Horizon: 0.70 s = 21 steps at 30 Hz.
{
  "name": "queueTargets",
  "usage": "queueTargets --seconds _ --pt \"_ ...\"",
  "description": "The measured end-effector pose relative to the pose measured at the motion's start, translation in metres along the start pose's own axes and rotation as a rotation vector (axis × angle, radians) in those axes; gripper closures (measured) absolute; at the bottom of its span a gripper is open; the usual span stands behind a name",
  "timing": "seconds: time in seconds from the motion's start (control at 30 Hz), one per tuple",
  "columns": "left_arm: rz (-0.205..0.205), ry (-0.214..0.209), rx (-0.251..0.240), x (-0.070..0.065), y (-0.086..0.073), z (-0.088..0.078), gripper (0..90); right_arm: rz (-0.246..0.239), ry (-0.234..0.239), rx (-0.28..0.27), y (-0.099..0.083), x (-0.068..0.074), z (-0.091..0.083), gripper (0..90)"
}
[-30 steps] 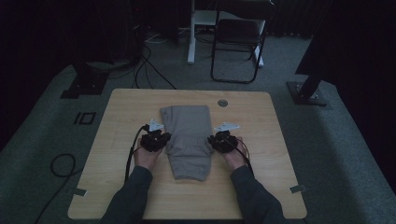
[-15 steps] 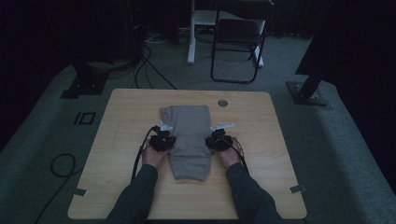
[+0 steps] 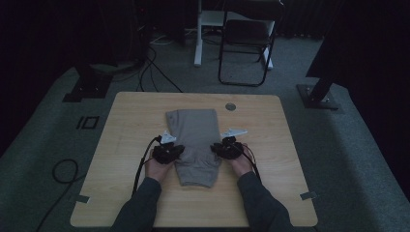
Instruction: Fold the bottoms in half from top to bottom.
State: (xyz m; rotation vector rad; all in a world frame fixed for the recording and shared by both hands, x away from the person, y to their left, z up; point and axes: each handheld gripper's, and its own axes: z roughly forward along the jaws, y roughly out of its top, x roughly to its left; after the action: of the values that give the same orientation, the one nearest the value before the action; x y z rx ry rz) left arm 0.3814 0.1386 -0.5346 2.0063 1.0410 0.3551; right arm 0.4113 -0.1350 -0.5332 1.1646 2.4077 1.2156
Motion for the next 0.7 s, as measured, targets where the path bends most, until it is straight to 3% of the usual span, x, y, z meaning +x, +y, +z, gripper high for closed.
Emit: queueTargets --seconds 0.13,0.33,0.5,0.7 --pt "-0.007 -0.033 -0.011 -0.004 -0.007 -0.006 82.5 -0.02 0.01 -0.007 0.003 0.0 -0.002 73.0" --pt "0.03 -0.045 -0.001 -0.012 -0.017 -0.01 82.0 0.007 -0.047 -0.026 0.013 -0.002 0.0 69.1" --pt "0.026 -0.056 0.019 -0.01 -0.024 -0.012 81.5 0.027 -0.074 -0.003 0.021 -0.003 0.006 67.1" --pt "0.035 -0.077 0.029 -0.012 -0.026 -0.014 81.0 0.019 -0.069 0.005 0.02 0.001 0.009 67.0"
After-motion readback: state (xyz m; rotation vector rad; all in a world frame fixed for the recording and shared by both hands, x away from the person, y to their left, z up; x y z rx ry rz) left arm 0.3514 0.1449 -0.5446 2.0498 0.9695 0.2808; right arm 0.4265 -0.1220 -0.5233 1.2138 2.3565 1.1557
